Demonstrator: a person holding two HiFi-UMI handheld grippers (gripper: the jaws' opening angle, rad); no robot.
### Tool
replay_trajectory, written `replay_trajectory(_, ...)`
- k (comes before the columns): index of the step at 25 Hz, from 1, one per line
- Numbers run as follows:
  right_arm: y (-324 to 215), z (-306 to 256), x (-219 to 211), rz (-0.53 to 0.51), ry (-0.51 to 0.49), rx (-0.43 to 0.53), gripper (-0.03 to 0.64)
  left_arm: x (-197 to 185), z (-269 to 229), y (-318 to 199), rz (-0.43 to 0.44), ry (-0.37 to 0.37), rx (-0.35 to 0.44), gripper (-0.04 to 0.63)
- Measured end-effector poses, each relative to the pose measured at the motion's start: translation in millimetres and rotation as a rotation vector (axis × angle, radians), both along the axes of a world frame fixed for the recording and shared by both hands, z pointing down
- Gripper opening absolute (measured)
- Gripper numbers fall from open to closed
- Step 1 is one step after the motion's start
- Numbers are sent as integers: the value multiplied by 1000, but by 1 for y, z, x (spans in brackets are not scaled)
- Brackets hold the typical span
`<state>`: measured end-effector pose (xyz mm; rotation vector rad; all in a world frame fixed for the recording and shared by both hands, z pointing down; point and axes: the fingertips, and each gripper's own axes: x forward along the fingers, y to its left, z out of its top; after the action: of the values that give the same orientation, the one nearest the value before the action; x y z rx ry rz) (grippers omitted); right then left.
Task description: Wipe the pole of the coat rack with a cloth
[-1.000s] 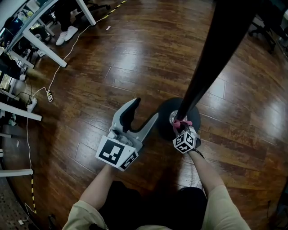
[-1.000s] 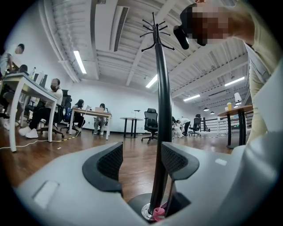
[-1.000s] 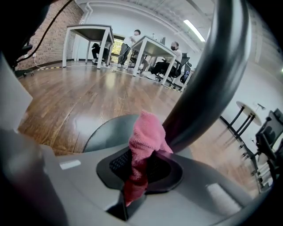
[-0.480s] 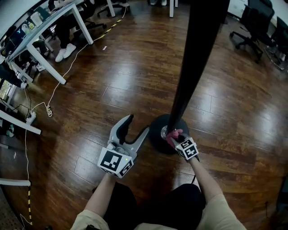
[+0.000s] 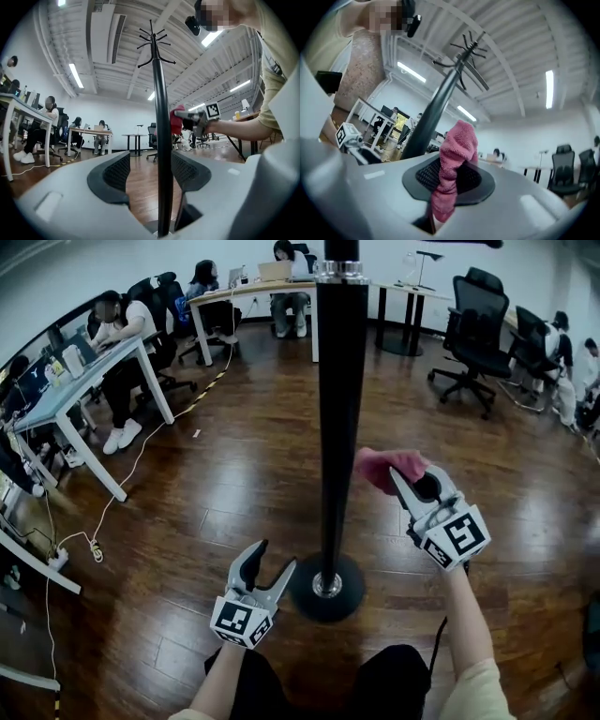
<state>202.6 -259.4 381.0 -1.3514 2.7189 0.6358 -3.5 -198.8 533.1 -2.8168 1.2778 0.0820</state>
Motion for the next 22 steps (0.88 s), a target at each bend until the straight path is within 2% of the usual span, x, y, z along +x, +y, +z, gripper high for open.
replay_trajectory(2,15,-80,-12,-2,48,166,52,1,1,4,-2,18,-14,249)
replay_trajectory(4,29,-147,-28,-24,82,290,52,-1,-1,6,-17,31,-20,252)
replay_trajectory(7,38,-223,-48,-18,154,410,52,-3,-10,6,-33,41,-9,253)
replay_trajectory(9,37,-256,-59,-2,194,445,52,-4,-17,6,-40,35,18,252)
replay_trajectory(14,36,-267,-70,-48,239,433,52,-3,-12,8,-36,17,32,238)
replay_trajectory(19,52,-239,-82,-31,365,482,52,-1,-14,9,-35,12,31,236)
replay_trajectory(22,48,-222,-81,-32,345,434,52,1,-9,8,-28,16,26,236)
